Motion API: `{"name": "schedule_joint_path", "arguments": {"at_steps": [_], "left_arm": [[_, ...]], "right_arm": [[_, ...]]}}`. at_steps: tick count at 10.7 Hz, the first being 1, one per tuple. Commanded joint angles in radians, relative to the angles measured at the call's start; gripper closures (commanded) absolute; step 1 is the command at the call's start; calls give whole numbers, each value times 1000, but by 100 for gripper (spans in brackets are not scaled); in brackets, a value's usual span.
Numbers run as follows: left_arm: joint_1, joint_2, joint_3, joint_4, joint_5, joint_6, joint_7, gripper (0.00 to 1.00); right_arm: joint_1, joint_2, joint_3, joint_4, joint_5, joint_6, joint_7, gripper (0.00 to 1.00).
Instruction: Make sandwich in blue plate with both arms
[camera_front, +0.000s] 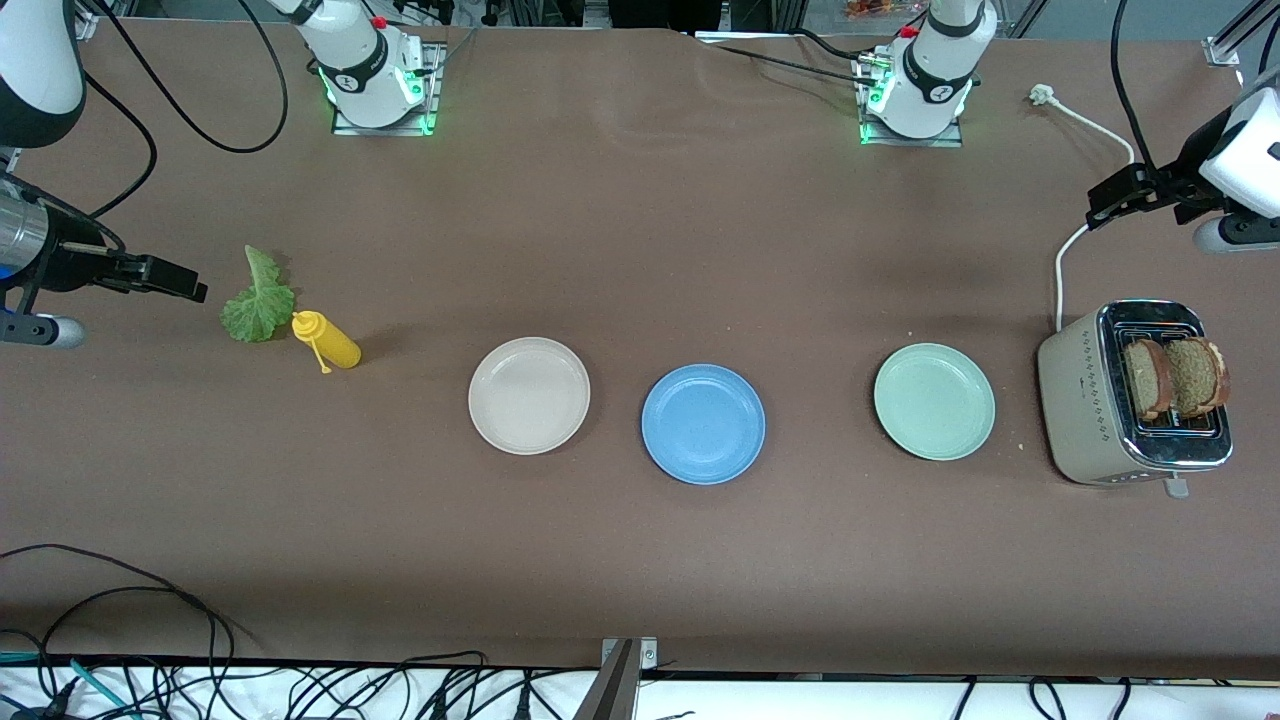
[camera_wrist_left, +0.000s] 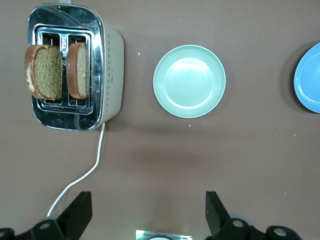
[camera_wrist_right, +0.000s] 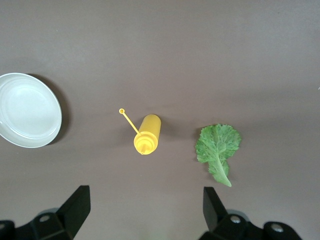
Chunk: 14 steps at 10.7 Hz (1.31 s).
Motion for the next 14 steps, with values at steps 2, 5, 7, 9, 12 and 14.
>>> {"name": "schedule_joint_path", "arguments": {"at_steps": [2,5,7,9,12,14], "left_arm": [[22,13,-5,10,25,21,15,0],[29,13,-4,10,23,21,15,0],[45,12,-4,45,23,13,9,0],[77,6,-5,48,23,5,4,0],[158,15,-5,48,22,7,15,0],[158,38,-7,48,23,13,15,0]], "right_arm": [[1,-7,-1,0,17,-8,-2,0],[1,-7,-1,0,17,-8,0,0],[1,-7,-1,0,17,-8,0,0],[1,-7,-1,0,17,-8,0,0],[1,-7,-1,0,17,-8,0,0],[1,-5,-1,0,17,-8,0,0]]}}
